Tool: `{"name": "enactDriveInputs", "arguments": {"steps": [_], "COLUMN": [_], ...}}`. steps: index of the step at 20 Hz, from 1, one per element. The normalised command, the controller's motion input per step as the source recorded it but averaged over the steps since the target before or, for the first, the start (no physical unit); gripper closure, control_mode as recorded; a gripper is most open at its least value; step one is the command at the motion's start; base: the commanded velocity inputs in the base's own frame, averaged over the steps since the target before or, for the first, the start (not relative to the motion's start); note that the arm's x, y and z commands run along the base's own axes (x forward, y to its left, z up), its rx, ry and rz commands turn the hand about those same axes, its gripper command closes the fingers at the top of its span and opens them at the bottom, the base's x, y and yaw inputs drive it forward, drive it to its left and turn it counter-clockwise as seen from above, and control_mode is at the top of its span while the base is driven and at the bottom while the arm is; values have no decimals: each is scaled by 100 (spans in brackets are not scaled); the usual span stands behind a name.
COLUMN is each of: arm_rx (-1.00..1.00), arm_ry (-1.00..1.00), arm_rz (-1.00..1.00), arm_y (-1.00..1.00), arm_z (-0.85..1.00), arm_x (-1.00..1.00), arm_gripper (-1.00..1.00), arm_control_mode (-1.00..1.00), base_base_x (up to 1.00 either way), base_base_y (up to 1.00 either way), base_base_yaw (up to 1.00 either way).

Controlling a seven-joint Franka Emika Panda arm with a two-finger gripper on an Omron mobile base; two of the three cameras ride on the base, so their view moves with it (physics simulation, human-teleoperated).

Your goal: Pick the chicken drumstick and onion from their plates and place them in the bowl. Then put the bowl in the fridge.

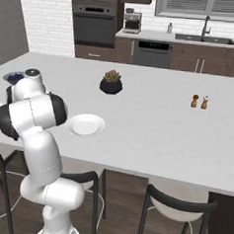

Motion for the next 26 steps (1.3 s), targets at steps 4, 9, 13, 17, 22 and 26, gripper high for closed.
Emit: {"name": "enactDriveInputs", "arguments": {"steps": [4,9,13,17,22,26], "arm_rx": [-9,-3,0,-1,0,0], "arm_ry": [0,2,4,0,0,1], "arm_rz": [0,0,0,0,0,0], "arm_y": [3,1,0,3,0,0], "arm_z": [-39,-20,-17,-24,-1,0], "arm_x": [14,21,18,3,0,0], "arm_gripper": [100,100,100,-100,-100,-100], "arm_control_mode": [-100,-100,-100,-100,-100,-100], "base_base_x": [0,0,0,0,0,0], "base_base_y": [0,0,0,0,0,0], "base_base_yaw": [0,0,0,0,0,0]}}
